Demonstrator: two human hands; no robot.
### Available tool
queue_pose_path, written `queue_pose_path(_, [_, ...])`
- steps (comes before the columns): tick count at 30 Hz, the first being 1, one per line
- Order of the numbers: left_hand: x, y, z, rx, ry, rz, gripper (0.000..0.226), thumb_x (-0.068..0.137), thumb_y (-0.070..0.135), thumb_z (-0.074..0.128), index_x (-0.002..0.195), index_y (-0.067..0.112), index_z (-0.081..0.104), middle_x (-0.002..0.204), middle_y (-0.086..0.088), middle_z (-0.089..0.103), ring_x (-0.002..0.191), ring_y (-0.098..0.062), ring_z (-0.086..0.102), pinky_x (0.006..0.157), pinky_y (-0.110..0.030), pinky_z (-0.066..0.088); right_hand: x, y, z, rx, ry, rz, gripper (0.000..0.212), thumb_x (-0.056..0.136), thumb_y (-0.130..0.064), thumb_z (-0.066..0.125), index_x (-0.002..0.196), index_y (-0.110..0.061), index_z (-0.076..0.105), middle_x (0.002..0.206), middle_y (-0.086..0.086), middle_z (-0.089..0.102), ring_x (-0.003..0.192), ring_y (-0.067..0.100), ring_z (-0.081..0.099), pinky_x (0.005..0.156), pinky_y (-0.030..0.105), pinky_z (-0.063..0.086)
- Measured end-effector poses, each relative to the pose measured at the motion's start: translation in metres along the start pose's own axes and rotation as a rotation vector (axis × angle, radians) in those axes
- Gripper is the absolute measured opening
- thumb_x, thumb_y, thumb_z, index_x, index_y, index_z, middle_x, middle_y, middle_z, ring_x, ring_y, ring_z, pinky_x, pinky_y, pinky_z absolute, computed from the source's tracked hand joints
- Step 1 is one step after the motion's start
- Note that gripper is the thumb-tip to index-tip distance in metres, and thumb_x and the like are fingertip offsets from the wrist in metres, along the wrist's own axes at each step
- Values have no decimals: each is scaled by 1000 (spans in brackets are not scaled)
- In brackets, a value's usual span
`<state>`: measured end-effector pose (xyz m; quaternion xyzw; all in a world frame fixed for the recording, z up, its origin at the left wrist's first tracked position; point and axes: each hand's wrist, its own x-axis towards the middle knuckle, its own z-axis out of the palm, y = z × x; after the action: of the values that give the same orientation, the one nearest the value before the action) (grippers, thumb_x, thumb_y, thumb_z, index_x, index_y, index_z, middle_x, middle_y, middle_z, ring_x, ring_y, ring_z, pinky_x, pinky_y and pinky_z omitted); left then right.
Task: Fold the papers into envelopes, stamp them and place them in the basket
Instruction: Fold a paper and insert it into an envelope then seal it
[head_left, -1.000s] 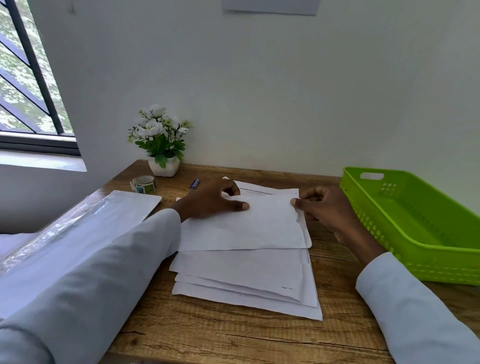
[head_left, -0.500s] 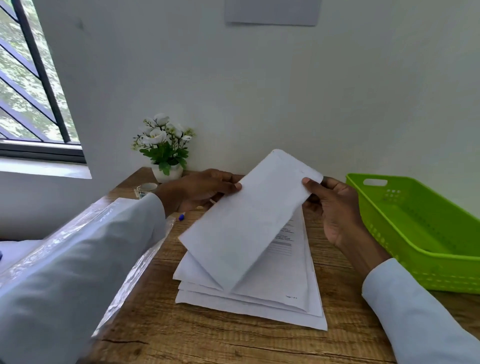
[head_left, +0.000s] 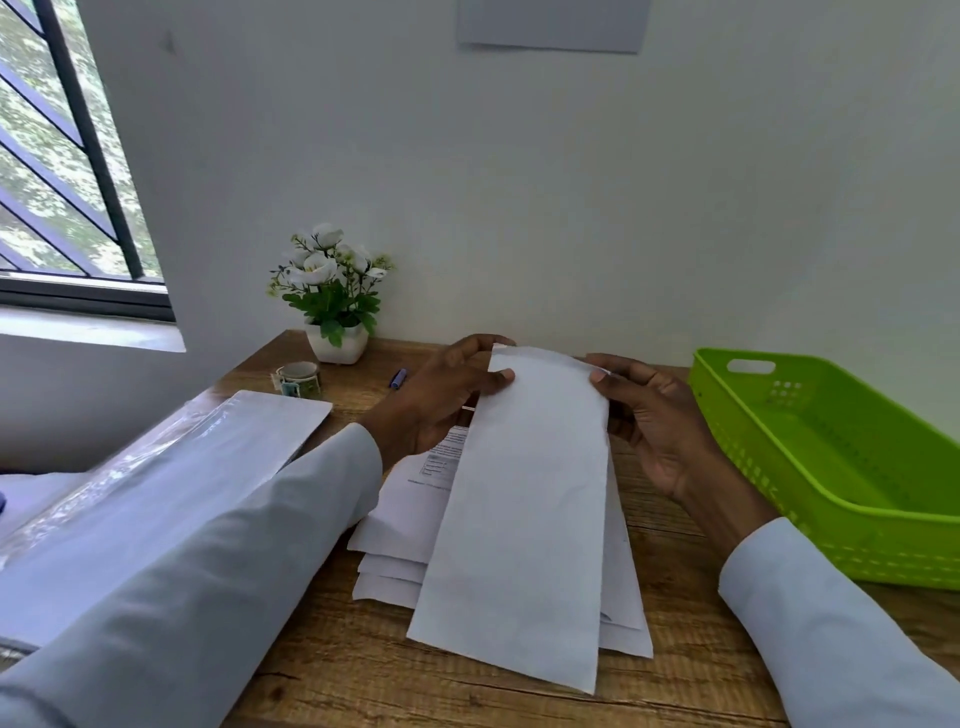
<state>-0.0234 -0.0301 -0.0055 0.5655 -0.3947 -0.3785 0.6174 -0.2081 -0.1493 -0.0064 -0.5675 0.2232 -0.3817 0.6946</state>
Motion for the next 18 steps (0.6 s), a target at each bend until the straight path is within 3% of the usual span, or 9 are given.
queue_pose_path(7, [0,-4,-2,-2,38,13,17,90,2,61,91,18,67,84,0,67,68,-12,63,51,-22,51,4,4,1,-34,47,15,19,88,7,58,89,-6,72,81,1,74,63,10,68,50,19,51])
queue_pose_path(12, [3,-6,3,3,98,26,6,84,15,73,91,14,72,87,2,72,75,-13,66,55,-23,51,6,5,0,-71,65,0,21,87,8,55,85,-4,72,84,4,73,67,11,68,52,20,52])
queue_pose_path(15, [8,-5,8,-17,185,31,12,80,24,78,83,20,68,82,6,70,75,-13,63,54,-23,48,6,4,-1,-86,62,-10,21,87,8,55,85,-3,73,86,7,74,71,14,68,54,21,53])
queue_pose_path(18, [12,-2,10,6,191,8,16,78,22,79,92,17,72,81,6,71,69,-7,64,51,-17,47,5,5,1,-109,40,-25,22,87,8,55,84,-3,74,83,6,75,69,13,70,55,22,54])
